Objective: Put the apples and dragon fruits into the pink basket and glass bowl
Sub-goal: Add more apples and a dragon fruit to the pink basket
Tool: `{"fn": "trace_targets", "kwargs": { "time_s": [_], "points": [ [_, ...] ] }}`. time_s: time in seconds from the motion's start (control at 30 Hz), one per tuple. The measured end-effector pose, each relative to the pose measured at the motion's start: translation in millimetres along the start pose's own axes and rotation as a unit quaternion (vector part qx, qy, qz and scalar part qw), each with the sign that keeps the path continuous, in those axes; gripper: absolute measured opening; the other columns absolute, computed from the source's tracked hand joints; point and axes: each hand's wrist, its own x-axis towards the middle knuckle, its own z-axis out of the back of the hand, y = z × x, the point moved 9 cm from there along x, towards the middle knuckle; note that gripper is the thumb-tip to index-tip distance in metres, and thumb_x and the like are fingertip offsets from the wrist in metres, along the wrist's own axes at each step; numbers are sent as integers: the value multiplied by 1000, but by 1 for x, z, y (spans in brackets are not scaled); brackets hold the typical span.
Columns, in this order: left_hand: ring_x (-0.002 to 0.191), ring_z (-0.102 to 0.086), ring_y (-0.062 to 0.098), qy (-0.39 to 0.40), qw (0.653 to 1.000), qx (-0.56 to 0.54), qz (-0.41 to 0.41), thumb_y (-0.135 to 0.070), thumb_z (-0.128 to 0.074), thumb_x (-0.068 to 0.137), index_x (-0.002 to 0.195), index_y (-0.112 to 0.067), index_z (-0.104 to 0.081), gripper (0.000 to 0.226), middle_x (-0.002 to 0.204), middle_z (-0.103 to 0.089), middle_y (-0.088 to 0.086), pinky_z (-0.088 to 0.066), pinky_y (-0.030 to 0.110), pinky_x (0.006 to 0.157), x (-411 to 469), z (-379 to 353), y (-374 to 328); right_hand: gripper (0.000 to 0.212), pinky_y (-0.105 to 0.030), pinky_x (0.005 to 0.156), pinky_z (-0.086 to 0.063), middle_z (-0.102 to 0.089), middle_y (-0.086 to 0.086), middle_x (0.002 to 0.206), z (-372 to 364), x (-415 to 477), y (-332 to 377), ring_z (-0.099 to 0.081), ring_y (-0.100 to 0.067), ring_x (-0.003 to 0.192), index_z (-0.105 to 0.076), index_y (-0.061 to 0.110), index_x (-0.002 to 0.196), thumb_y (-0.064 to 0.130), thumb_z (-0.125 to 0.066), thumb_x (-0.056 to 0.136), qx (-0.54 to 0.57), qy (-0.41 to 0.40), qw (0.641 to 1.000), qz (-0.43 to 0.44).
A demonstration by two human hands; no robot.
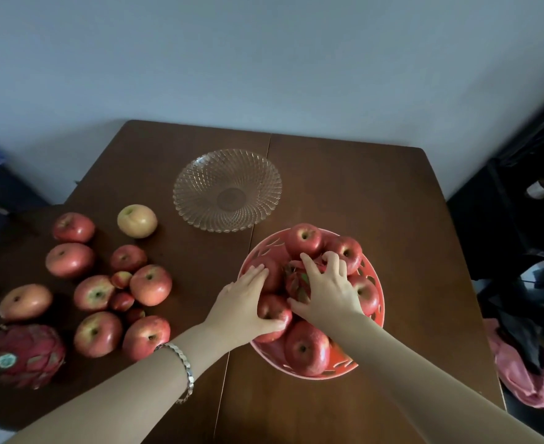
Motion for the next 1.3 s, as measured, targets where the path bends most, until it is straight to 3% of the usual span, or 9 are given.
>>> {"fn": "trace_targets", "kwargs": {
  "time_s": [0.2, 0.33, 0.47, 0.53, 0.77, 0.83, 1.0, 1.17, 1.3],
  "points": [
    [147, -11, 12, 14, 999, 18, 22, -49, -67, 78, 151, -17, -12, 97, 160, -8, -5, -19, 39, 119, 1, 0, 0, 77, -34, 101, -40, -27, -10, 139, 1, -2, 3, -27, -28, 128, -16, 18, 148, 44, -52, 85, 5, 26, 1000, -1],
    [147, -13, 13, 20, 998, 51, 25, -49, -61, 82, 150, -18, -16, 87, 160, -10, -6, -17, 38, 119, 2, -2, -1, 49, -35, 96, -40, -42, -8, 132, 31, -6, 28, -36, -26, 124, -43, 18, 133, 36, -49, 89, -1, -14, 998, 62],
    [126, -48, 8, -120, 976, -171, 67, -27, -58, 90, 126, -21, -55, 36, 138, -50, -8, -34, 18, 102, -16, 34, 24, 31, -35, 82, -50, -60, 0, 114, 47, -7, 63, -58, -21, 103, -59, 20, 118, 30, -49, 90, 46, 13, 991, 122],
    [111, -60, 10, -194, 952, -212, 105, -18, -56, 91, 112, -17, -63, 23, 120, -63, -4, -41, 18, 91, -38, 61, 58, 29, -37, 84, -52, -65, 1, 109, 39, -5, 84, -62, -20, 98, -61, 19, 114, 28, -50, 89, 54, 64, 987, 140],
    [91, -63, 27, -197, 944, -37, 263, -16, -57, 84, 84, -13, -62, 5, 94, -66, 6, -51, 42, 80, -113, 120, 216, 28, -32, 91, -47, -62, 5, 98, -9, -2, 184, -58, -16, 100, -60, 21, 115, 28, -53, 89, 96, 139, 971, 171],
    [94, -62, 27, -175, 946, -8, 273, -18, -58, 84, 91, -13, -63, 10, 98, -63, 6, -51, 43, 81, -123, 122, 246, 26, -36, 90, -48, -61, 7, 94, -27, 5, 207, -60, -19, 98, -61, 21, 111, 28, -54, 86, 107, 140, 972, 154],
    [107, -57, 22, -146, 968, 33, 200, -19, -58, 88, 116, -16, -58, 28, 115, -57, 4, -46, 35, 91, -118, 123, 290, 30, -33, 78, -45, -57, -6, 119, -81, 25, 266, -57, -29, 109, -52, 18, 118, 23, -51, 88, 2, 154, 983, 104],
    [116, -52, 22, -127, 986, 47, 98, -15, -54, 88, 117, -16, -58, 29, 123, -55, 0, -43, 36, 96, -88, 130, 286, 54, -39, 107, -28, -37, -11, 139, -128, 44, 327, -32, -31, 130, -37, 15, 134, 10, -55, 84, -170, 66, 960, 214],
    [114, -52, 19, -127, 990, 32, 46, -16, -54, 87, 117, -19, -57, 30, 122, -56, -4, -42, 33, 93, -73, 133, 282, 78, -45, 113, -20, -24, -16, 147, -152, 65, 336, -26, -34, 134, -25, 19, 142, 17, -67, 77, -250, 83, 938, 223]
  ]
}}
